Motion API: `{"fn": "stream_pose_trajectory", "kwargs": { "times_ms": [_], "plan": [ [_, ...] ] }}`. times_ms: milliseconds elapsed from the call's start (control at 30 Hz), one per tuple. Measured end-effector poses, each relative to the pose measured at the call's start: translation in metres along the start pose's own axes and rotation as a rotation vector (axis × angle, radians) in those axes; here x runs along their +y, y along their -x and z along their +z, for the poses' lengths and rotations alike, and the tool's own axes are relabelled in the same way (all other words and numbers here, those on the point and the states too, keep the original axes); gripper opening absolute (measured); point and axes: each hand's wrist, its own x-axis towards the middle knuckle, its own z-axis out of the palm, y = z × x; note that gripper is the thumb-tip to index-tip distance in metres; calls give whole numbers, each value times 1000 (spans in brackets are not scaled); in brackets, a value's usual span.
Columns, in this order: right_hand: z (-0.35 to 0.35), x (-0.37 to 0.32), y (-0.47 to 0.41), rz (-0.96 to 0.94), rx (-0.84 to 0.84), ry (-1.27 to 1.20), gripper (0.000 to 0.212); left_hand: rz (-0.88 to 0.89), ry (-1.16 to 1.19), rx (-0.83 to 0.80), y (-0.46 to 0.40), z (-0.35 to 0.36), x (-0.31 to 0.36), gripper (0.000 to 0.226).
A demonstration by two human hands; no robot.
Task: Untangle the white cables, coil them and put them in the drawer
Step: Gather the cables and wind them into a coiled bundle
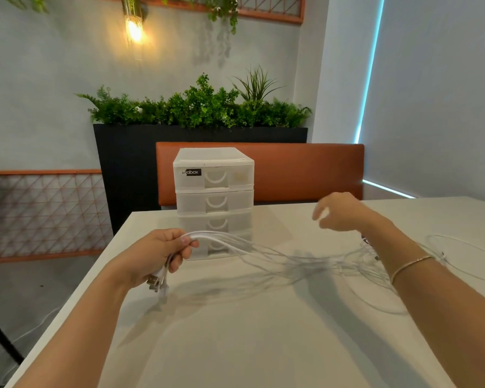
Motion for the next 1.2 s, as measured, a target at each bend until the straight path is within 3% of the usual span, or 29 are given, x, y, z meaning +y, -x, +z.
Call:
{"fn": "stream_pose_trajectory", "kwargs": {
  "times_ms": [67, 133, 200, 267, 400, 500, 667, 867, 1067, 1200],
  "plan": [
    [1, -40, 16, -221, -43, -231, 40, 0, 27, -17, 0, 4, 1, 27],
    [14, -77, 30, -324, -222, -425, 54, 4, 72, -24, 1, 5, 2, 26],
    [32, -97, 37, -398, -332, -487, 39, 3, 105, -27, 3, 5, 3, 26],
    [44, -97, 38, -379, -385, -644, 17, -1, 94, -21, 5, 3, 2, 27],
    [34, -67, 38, -168, -392, -965, 31, 15, 69, 5, 9, -6, 1, 25],
    [18, -45, 32, -78, -311, -937, 43, 13, 40, -52, 11, -4, 4, 21],
    [-4, -36, 25, -28, -83, -850, 35, -33, -89, -86, 10, 6, 7, 17],
    [24, -35, 23, -34, -129, -720, 31, -163, -457, -265, 11, 0, 1, 24],
    [40, -31, 16, -3, -136, -798, 27, -243, -171, -288, 15, -12, -13, 20],
    [45, -29, 16, -18, -188, -786, 22, -231, -325, -201, 14, -13, -22, 11]
  ]
}}
